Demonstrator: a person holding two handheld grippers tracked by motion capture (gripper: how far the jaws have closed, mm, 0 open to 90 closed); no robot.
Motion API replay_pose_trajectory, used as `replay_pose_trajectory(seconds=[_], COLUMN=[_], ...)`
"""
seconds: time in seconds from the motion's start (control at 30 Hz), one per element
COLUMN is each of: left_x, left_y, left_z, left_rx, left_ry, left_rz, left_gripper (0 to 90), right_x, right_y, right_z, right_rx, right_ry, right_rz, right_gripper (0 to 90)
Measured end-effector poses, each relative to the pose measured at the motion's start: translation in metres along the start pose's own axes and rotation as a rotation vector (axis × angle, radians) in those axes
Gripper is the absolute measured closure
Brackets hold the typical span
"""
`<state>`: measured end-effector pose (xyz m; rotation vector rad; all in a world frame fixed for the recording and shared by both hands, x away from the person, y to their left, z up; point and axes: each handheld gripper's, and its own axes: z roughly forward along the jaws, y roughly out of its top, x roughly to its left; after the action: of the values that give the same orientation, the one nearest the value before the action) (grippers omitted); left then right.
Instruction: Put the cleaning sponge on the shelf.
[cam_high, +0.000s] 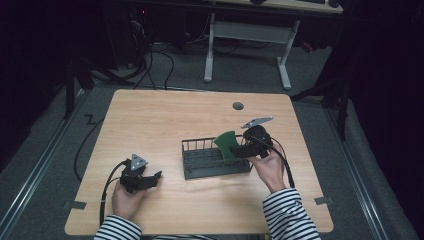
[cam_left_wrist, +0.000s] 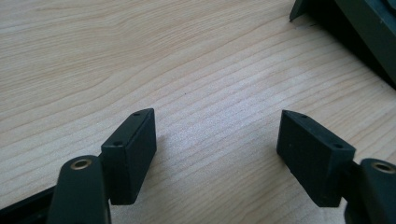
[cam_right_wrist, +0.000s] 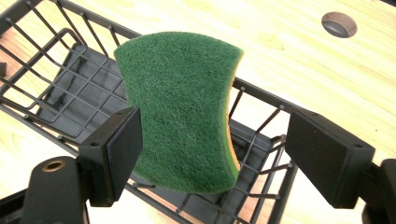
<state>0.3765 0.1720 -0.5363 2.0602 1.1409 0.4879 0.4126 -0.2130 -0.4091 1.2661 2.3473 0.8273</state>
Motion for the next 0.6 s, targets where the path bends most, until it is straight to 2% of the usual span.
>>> replay_pose_trajectory(seconds=[0.6], left_x=[0.0], left_y=[0.0], left_z=[0.0], left_rx=[0.0], left_ry=[0.0], left_rz=[0.001], left_gripper=[28.9], right_x=[-0.019], right_y=[-0.013], right_z=[-0.037], right_rx=[-0.077], right_ry=[-0.013], right_rz=[0.054], right_gripper=[23.2])
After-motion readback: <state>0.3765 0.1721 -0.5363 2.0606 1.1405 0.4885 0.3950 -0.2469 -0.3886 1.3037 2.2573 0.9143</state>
